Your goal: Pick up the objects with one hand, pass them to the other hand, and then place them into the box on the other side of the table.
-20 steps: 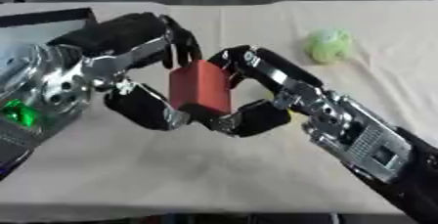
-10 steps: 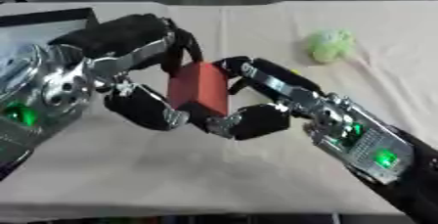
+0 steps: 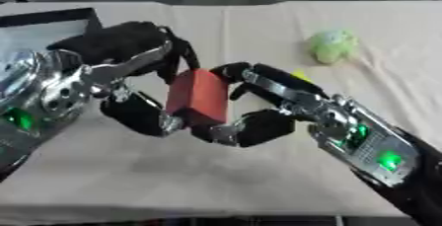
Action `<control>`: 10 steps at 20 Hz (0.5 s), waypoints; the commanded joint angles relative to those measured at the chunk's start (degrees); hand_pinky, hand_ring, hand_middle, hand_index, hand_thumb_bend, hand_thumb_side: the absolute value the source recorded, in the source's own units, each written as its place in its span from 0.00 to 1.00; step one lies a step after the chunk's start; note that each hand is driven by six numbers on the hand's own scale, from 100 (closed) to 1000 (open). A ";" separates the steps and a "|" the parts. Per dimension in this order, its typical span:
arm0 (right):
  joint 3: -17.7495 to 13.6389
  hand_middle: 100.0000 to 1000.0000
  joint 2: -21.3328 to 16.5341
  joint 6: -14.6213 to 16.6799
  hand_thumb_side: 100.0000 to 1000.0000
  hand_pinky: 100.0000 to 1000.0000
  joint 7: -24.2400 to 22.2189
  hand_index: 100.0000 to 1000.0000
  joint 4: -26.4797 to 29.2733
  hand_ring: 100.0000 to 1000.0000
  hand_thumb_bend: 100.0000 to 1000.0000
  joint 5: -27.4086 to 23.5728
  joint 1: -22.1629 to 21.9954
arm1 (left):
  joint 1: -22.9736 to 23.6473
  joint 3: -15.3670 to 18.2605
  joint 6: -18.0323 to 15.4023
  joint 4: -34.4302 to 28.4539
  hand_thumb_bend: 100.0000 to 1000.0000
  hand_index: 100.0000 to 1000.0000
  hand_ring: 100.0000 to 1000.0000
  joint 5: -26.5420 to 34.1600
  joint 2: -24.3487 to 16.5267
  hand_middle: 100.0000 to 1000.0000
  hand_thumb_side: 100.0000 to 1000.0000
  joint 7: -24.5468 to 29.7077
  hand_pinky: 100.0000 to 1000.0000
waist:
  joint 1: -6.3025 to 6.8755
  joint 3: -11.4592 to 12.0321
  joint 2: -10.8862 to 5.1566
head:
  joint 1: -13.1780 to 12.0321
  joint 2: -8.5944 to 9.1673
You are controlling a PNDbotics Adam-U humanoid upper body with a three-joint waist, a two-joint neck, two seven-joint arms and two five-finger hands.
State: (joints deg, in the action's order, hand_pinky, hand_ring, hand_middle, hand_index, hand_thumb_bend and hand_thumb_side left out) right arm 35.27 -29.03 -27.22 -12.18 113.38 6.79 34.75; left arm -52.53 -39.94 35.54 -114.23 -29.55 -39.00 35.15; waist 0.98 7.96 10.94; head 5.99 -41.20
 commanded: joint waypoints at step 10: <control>-1.10 0.83 -1.28 -0.67 0.35 0.76 -1.97 0.89 1.21 0.87 0.60 3.22 -0.08 | 3.02 4.31 2.76 -0.36 0.16 0.31 0.53 1.00 -6.39 0.37 0.09 -1.02 0.66 | 0.08 -0.03 -1.83 | -0.36 0.55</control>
State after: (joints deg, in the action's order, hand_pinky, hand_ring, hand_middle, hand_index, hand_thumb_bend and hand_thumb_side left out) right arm 34.76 -29.12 -27.85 -13.80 113.39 9.43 34.19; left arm -48.93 -37.11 37.04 -114.20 -28.82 -43.33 33.60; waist 0.98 7.90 10.94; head 5.73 -41.16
